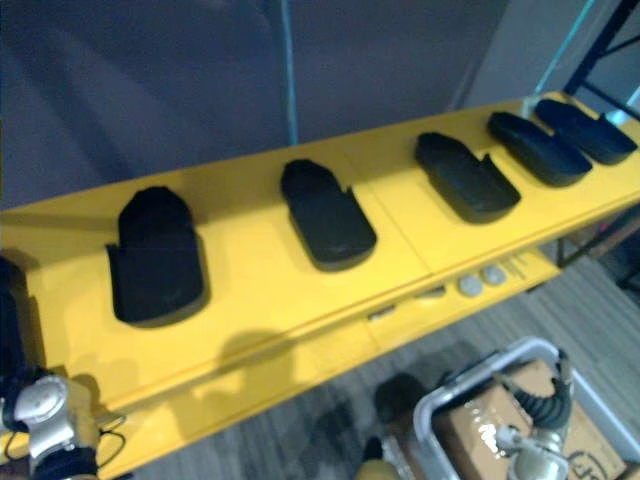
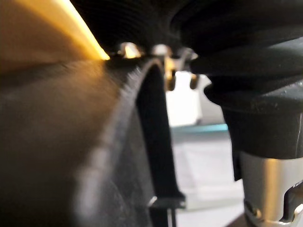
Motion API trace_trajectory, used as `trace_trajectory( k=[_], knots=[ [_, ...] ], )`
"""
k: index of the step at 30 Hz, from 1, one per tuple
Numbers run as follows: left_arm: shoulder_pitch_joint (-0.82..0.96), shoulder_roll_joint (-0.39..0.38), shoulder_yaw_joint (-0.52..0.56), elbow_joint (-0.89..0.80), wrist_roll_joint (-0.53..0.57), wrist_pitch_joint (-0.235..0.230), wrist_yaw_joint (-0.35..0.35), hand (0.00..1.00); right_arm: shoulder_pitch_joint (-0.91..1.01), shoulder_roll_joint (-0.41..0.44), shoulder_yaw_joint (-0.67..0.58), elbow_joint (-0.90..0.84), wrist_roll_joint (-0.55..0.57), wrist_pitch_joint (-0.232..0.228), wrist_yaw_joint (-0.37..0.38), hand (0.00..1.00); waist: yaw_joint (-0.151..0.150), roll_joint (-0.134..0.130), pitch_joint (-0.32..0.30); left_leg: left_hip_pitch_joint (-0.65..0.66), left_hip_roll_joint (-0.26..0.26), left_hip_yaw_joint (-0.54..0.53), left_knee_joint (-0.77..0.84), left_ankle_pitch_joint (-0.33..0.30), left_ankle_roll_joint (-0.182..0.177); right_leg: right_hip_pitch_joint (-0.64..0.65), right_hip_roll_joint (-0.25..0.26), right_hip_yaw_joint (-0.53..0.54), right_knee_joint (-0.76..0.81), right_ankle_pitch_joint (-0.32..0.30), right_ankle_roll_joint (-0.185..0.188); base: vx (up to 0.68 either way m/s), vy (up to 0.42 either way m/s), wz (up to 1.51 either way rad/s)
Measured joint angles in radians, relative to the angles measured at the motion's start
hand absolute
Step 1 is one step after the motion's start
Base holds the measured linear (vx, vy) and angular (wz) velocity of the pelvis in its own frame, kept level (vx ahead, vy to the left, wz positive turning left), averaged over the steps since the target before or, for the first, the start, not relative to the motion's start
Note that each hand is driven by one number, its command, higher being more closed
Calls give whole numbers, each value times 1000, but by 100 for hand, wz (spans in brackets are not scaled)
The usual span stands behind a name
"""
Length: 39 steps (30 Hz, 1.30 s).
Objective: Walk over and take plastic housings, then place them on the shelf
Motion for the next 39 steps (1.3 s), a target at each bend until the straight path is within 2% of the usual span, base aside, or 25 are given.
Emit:
trace_trajectory(
  k=[3,7,9,10,17,18,19,22,23,29,32,34,35,39],
  knots=[
    [-4,20,1,0,0,10,-9,0,0,-3,0,-1,0,0,2,0,0,0,1,-15,2,1,8,0,0,-15,0,3,7,0,0,-44,-28,-2],
    [-6,47,1,14,-37,75,-42,0,0,-21,0,-2,2,-1,19,0,-1,4,3,-15,3,1,11,0,0,-17,0,5,11,0,-1,-37,-20,-1],
    [-8,57,1,30,-38,92,-55,0,0,-25,0,-2,2,-1,19,0,-1,6,5,-15,3,2,11,0,0,-17,0,5,12,0,-1,-36,-16,0],
    [-12,61,1,40,-48,117,-64,0,1,-29,0,-2,3,-1,20,0,0,9,8,-15,2,2,12,0,0,-17,-1,6,13,0,-1,-31,-10,0],
    [-43,102,0,79,-79,192,-89,0,-3,-48,-1,-3,23,-1,23,0,-1,20,34,-17,4,2,14,0,0,-21,0,7,17,-1,-1,-23,-12,0],
    [-44,112,-1,87,-89,198,-93,0,-4,-50,-1,-3,23,-1,23,0,-1,21,37,-17,4,2,14,0,0,-22,0,8,18,-1,-2,-96,-45,-2],
    [-75,162,-1,140,-113,216,-106,0,-11,-50,-1,-3,31,-7,35,0,-2,19,49,-32,9,2,30,0,1,-38,0,11,30,-4,-6,-105,-55,-2],
    [-81,168,-1,144,-114,216,-106,0,-12,-51,-1,-3,32,-8,38,0,-2,15,51,-32,11,1,36,-1,1,-37,0,11,34,-5,-8,-86,-41,0],
    [-81,170,-1,144,-111,190,-88,0,-5,-51,-1,-3,31,-19,38,0,-3,14,51,-35,11,-1,37,-1,1,-38,0,11,35,-5,-7,-102,-42,2],
    [-81,170,-1,143,-104,181,-86,0,-4,-50,5,-1,31,-23,39,0,-1,15,51,-36,10,-4,36,-1,1,-37,-1,7,33,-5,-7,-14,-6,0],
    [-72,169,-1,116,-92,120,-77,0,1,-31,29,-1,30,-29,40,0,0,17,51,-25,10,-8,33,0,1,-20,-1,1,25,-4,-6,-3,-2,3],
    [-26,156,-1,30,-41,56,-76,0,7,-9,38,-1,24,-30,40,0,1,23,39,-25,7,-11,27,1,2,-15,-1,-4,16,-2,-3,0,-1,7],
    [1,129,-1,-53,4,19,-74,0,16,5,39,-1,19,-30,39,0,5,30,36,-26,5,-16,27,1,2,-11,-4,-9,11,0,-1,3,4,11],
    [96,12,-5,-347,134,-51,-57,0,73,44,54,-1,-1,-31,37,0,6,63,6,-3,1,-61,-10,10,2,46,-5,-61,-25,2,2,27,-1,33]
  ],
)
